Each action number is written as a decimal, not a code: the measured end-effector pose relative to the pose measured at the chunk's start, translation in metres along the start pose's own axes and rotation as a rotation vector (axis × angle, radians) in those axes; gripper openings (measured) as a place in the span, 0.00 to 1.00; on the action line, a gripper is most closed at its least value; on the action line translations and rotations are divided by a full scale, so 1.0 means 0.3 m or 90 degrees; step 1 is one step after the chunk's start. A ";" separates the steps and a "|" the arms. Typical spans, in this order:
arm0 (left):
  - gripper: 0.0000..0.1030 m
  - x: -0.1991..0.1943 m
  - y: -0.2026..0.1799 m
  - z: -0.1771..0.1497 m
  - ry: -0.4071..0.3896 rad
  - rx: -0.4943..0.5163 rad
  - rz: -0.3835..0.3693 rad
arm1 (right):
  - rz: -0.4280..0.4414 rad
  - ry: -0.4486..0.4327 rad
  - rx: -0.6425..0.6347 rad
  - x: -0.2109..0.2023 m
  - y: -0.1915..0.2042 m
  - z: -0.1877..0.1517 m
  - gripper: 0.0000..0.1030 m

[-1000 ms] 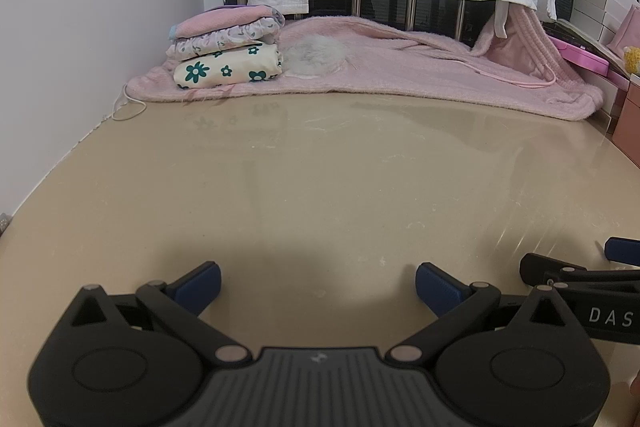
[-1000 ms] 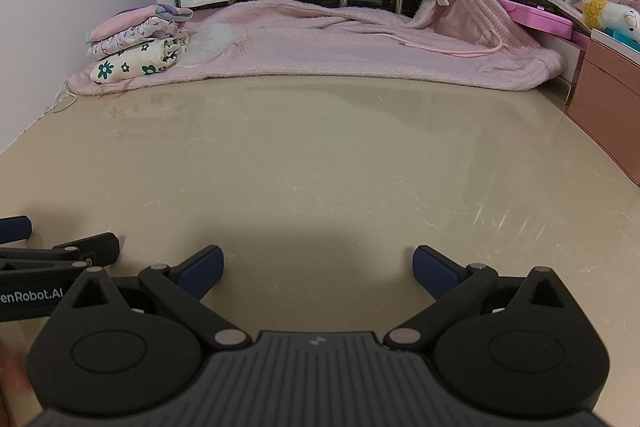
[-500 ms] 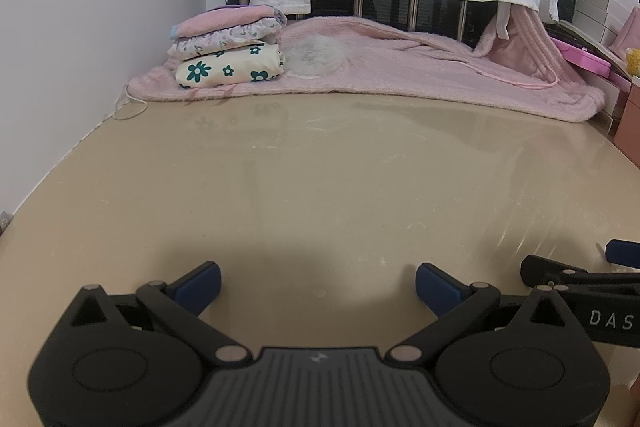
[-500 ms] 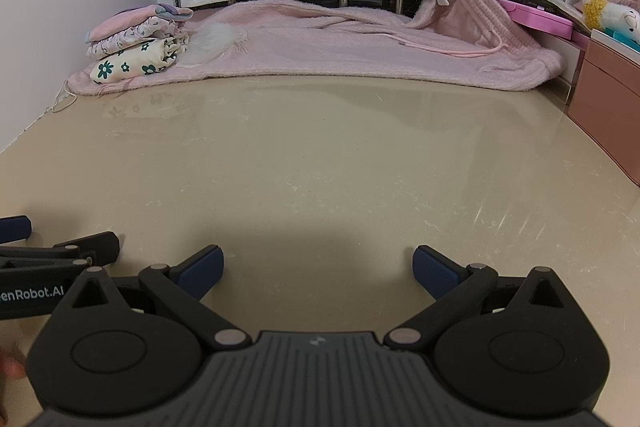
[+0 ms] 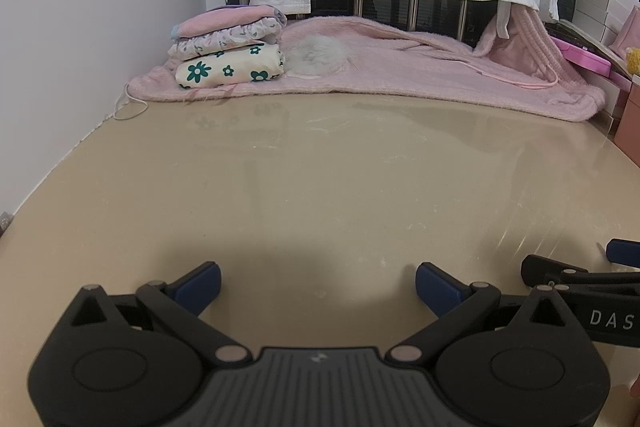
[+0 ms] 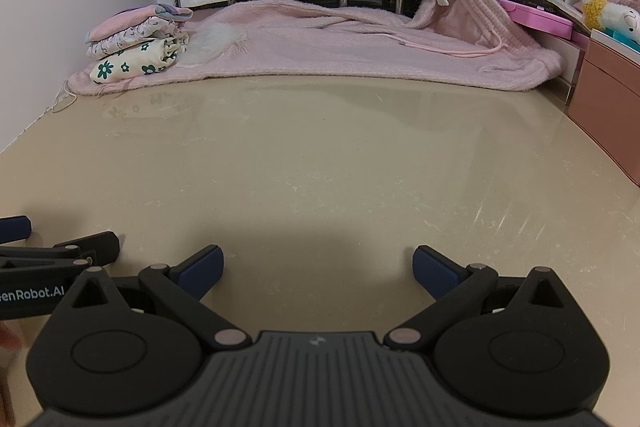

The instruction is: Fold clothes

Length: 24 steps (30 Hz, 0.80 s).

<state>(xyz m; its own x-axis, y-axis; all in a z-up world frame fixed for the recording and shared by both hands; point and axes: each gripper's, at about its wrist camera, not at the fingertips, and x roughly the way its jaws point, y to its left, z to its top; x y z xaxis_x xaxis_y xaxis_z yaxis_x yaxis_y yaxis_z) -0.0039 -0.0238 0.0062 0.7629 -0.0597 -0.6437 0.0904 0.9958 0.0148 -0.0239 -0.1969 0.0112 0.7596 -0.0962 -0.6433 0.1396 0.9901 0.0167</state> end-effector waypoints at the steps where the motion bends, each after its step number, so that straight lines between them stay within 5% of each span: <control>1: 1.00 0.000 0.000 0.000 0.000 0.000 0.000 | 0.000 0.000 0.000 0.000 0.000 0.000 1.00; 24: 1.00 -0.005 -0.007 -0.004 -0.001 0.001 -0.001 | 0.001 -0.002 -0.001 -0.001 -0.008 -0.001 1.00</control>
<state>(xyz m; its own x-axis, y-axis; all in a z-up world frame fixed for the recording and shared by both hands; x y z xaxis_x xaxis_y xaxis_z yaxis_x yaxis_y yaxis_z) -0.0060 -0.0257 0.0063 0.7636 -0.0606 -0.6428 0.0923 0.9956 0.0158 -0.0246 -0.1991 0.0112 0.7614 -0.0942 -0.6414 0.1371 0.9904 0.0173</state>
